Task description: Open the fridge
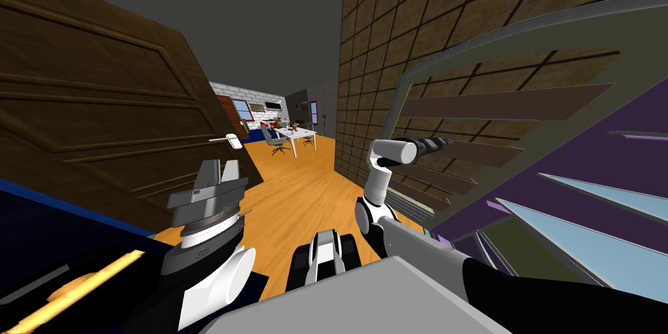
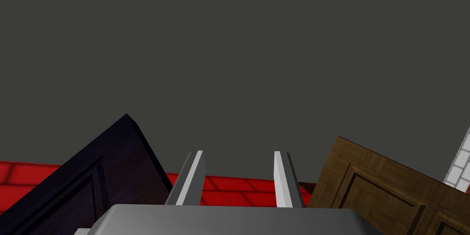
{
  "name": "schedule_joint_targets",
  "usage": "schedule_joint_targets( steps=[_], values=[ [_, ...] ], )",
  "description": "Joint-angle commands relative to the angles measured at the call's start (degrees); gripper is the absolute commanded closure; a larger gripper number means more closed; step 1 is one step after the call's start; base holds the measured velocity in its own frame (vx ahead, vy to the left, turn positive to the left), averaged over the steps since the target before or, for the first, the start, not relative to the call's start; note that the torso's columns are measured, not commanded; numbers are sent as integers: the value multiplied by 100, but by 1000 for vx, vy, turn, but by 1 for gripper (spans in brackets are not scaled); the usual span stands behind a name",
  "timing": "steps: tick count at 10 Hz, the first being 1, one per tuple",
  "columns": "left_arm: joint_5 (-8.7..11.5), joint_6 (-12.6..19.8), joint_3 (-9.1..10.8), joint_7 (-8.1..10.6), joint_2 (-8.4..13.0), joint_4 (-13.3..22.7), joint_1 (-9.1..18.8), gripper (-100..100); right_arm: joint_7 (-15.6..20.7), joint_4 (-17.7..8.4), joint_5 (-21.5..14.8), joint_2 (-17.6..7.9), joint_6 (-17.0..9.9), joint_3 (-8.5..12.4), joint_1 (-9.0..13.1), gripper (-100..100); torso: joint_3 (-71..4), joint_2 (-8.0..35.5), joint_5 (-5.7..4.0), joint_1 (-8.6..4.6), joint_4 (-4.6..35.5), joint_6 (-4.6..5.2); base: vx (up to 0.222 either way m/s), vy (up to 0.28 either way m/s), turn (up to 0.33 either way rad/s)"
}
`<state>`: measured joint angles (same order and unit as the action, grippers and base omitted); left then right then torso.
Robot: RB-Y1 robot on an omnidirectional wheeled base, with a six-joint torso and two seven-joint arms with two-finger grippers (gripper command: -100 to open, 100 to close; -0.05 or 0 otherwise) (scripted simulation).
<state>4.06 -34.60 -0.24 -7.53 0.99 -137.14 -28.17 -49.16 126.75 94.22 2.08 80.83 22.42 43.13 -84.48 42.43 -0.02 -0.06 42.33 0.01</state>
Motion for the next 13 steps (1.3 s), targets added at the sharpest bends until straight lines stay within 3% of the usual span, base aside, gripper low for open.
schedule_joint_targets(
  steps=[1, 9, 10, 11, 13],
  values=[
    [0, 0, 0, 0, 0, 0, 0, 0, 168, -52, -40, -57, 53, 2, 230, -100, -5, -8, 0, 1, -3, -1, 3, -5, -13],
    [0, 0, 0, 0, 0, 0, 0, 0, 838, -263, -199, -278, 264, 11, 1148, -100, -9, -14, 2, 6, -5, -1, 5, -10, -8],
    [0, 0, 0, 0, 0, 0, 0, 0, 764, -255, -194, -256, 248, 4, 1076, -100, -9, -14, 1, 5, -5, -1, 0, 0, 0],
    [0, 0, 0, 0, 0, 0, 0, 0, 783, -258, -194, -260, 252, 5, 1087, 0, -8, -14, 1, 6, -5, -1, 0, 0, 0],
    [0, 0, 0, 0, 0, 0, 0, 0, 781, -257, -194, -260, 252, 5, 1086, 0, -9, -14, 2, 7, -5, -1, 0, 0, 0]
  ],
)
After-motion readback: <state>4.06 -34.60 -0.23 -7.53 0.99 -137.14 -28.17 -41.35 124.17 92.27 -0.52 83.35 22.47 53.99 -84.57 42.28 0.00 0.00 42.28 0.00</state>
